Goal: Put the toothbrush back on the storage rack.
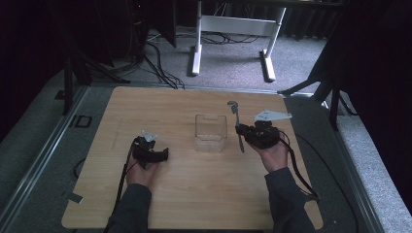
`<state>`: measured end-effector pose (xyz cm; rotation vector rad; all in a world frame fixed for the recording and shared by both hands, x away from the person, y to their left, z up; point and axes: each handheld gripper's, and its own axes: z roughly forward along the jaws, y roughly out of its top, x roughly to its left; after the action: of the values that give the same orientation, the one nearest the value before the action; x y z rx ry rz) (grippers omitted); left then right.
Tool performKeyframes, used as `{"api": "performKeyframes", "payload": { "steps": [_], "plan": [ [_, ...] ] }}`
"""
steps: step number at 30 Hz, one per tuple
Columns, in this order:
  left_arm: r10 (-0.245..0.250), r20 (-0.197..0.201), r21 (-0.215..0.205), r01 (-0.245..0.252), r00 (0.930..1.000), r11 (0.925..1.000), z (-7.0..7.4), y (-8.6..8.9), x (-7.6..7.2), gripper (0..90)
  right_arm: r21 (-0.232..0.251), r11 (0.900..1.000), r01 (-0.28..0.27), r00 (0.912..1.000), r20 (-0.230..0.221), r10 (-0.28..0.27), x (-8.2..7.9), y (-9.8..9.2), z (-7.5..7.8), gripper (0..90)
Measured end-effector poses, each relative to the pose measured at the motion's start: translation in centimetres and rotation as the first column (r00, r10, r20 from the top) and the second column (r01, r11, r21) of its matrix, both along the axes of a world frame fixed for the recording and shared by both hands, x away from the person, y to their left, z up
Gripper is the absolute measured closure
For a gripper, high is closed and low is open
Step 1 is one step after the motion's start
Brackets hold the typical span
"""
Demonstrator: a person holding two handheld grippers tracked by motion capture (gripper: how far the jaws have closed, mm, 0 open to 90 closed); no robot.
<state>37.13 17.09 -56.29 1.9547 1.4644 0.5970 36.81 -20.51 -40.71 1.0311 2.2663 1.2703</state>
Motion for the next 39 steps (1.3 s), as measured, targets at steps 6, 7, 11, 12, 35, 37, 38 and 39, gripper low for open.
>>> {"api": "performKeyframes", "payload": {
  "steps": [6,7,11,12,35,37,38,39],
  "plan": [
    [0.000,0.000,0.000,0.000,1.0000,1.0000,0.0,0.0,0.0,14.3,0.024,1.000,0.015,0.9998,0.009,-0.015,0.2,-0.1,0.1,81.2],
    [0.000,0.000,0.000,0.000,1.0000,1.0000,0.0,0.0,0.0,14.4,0.027,0.999,0.016,0.9998,0.009,-0.016,0.3,-0.1,0.1,81.2],
    [0.000,0.000,0.001,0.000,1.0000,1.0000,0.0,0.0,0.0,14.3,0.040,0.999,0.025,0.9993,0.026,-0.026,0.3,-0.1,0.1,81.2],
    [0.000,0.000,0.000,0.000,1.0000,1.0000,0.0,0.0,0.0,14.4,0.046,0.999,0.025,0.9993,0.027,-0.027,0.3,0.0,0.1,81.2],
    [0.002,0.001,-0.001,-0.002,1.0000,1.0000,0.0,0.0,0.0,14.4,0.154,0.988,0.031,0.9957,0.082,-0.044,0.8,0.9,-0.1,81.3],
    [0.000,0.001,0.001,0.000,1.0000,1.0000,0.0,0.0,0.0,14.4,0.164,0.986,0.025,0.9946,0.095,-0.041,0.7,1.2,0.1,81.2],
    [0.000,0.001,0.000,0.000,1.0000,1.0000,0.0,0.0,0.0,14.4,0.165,0.986,0.023,0.9942,0.100,-0.040,0.7,1.3,0.1,81.3],
    [0.000,0.001,-0.001,0.000,1.0000,1.0000,0.0,0.0,0.0,14.4,0.169,0.985,0.021,0.9939,0.103,-0.039,0.7,1.4,0.2,81.3]
  ]
}}
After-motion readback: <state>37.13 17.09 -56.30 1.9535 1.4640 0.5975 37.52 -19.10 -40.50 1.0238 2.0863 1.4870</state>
